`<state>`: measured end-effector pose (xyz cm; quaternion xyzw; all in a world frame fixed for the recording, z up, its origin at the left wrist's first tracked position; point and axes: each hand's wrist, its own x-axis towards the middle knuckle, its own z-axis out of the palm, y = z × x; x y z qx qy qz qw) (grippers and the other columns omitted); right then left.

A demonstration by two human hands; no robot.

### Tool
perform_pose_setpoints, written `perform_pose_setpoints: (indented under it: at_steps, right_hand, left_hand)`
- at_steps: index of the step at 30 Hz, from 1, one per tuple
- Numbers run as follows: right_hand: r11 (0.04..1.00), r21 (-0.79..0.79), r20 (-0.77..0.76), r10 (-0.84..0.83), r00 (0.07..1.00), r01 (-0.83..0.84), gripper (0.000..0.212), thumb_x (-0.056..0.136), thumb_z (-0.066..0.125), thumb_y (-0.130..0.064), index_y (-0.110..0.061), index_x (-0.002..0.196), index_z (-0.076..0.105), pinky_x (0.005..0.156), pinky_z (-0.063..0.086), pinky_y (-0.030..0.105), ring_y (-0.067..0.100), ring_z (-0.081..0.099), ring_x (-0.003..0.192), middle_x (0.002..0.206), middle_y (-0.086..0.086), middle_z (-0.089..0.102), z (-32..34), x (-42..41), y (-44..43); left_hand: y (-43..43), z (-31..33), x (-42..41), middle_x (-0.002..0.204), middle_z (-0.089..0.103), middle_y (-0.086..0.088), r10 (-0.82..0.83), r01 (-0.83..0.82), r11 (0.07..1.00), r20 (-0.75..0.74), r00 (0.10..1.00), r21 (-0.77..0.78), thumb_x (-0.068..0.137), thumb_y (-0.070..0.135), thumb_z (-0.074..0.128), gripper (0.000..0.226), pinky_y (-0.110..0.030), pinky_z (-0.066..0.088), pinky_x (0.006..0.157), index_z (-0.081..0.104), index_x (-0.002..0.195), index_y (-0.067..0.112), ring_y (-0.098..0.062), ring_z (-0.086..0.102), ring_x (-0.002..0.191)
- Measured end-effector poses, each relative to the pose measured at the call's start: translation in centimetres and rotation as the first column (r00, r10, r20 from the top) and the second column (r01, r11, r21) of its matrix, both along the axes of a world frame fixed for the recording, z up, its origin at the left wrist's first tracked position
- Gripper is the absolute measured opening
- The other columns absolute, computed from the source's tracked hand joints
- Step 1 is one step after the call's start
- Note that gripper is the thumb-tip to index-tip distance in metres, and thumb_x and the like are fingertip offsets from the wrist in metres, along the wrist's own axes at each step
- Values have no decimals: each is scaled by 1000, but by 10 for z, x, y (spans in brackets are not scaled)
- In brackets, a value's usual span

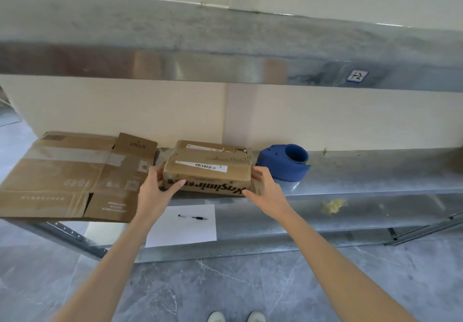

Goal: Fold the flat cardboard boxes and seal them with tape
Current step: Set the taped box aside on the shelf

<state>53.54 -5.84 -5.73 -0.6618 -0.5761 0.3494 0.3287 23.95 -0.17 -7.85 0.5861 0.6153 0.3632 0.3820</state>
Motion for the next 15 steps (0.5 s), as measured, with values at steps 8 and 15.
perform_pose_setpoints:
  at_steps: [8, 15]
  right_hand:
    - [993, 10, -70, 117, 991, -116, 84, 86, 77, -22, -33, 153, 28, 112, 38, 29, -1, 43, 133, 141, -25, 47, 33, 15, 9]
    - [990, 136, -162, 66, 985, -44, 84, 80, 80, -6, -46, 137, 33, 92, 48, 15, 9, 51, 128, 142, -11, 51, 58, 13, 23]
  left_hand:
    - [13, 45, -20, 130, 61, -1, -149, 153, 987, 79, 986, -41, 76, 40, 77, 67, -49, 45, 107, 48, 133, 21, -24, 60, 119]
    - [11, 75, -17, 128, 64, 4, -146, 141, 989, 220, 965, 41, 71, 29, 84, 74, -42, 47, 106, 51, 137, 25, -16, 61, 117]
